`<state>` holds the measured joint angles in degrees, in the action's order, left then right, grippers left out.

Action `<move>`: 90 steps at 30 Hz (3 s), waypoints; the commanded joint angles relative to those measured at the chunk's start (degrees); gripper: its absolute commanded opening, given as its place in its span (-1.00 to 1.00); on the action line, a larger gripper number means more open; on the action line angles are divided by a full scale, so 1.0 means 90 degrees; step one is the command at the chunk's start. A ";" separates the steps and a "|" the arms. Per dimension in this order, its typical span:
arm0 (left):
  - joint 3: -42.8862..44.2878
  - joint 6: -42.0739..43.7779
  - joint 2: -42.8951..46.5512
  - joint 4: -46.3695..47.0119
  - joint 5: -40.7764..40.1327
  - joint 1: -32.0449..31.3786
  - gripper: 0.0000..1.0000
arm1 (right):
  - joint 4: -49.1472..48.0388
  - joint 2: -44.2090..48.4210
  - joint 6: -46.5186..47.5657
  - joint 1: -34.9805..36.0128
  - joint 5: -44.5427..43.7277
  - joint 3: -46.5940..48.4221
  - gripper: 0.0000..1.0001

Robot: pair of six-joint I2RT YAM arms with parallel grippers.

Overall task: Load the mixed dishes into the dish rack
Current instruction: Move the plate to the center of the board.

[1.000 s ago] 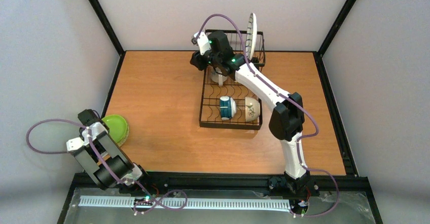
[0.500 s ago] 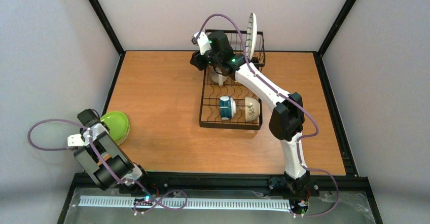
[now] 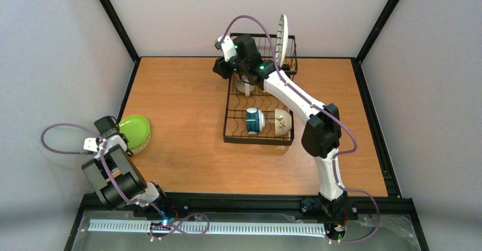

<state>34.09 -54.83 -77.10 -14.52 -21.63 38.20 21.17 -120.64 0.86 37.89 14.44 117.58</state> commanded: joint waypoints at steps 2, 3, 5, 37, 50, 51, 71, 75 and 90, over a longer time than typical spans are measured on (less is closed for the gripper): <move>0.0216 0.0537 -0.0337 0.0480 0.0486 -0.0193 0.60 | -0.0019 -0.0228 0.0011 -0.0258 -0.0237 0.0048 0.46; 0.0225 0.0573 -0.0377 0.0527 0.0556 -0.0212 0.59 | -0.0017 -0.0232 0.0011 -0.0256 -0.0232 0.0051 0.46; 0.0228 0.0664 -0.0432 0.0637 0.0680 -0.0271 0.59 | -0.0013 -0.0231 0.0014 -0.0255 -0.0237 0.0051 0.47; 0.0727 0.2027 -0.1366 0.1565 0.2994 -0.1033 0.02 | -0.0051 -0.0243 -0.0027 -0.0286 -0.0266 0.0041 0.48; 0.1263 0.2585 -0.1926 0.1345 0.3312 -0.1745 -0.07 | -0.0002 -0.0300 -0.0027 -0.0302 -0.0113 0.0149 0.48; 0.1281 0.2593 -0.1965 0.1293 0.3327 -0.1760 -0.07 | 0.0015 -0.0314 -0.0028 -0.0295 -0.0097 0.0178 0.48; 0.0724 0.2281 -0.1772 0.0787 0.2875 -0.2496 -0.09 | 0.0474 -0.0888 0.0069 0.0060 -0.0052 0.0857 0.50; 0.0455 0.2202 -0.1586 0.0676 0.2767 -0.2496 -0.09 | 0.0547 -0.1014 0.0098 0.0145 -0.0001 0.0911 0.54; -0.0218 0.2223 -0.0860 0.0507 0.2671 -0.2496 -0.09 | 0.0813 -0.1932 0.0051 0.0623 0.0124 0.1511 0.58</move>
<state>34.54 -36.49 -84.49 -1.28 4.45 16.16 24.58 -131.70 2.24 41.76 14.28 130.47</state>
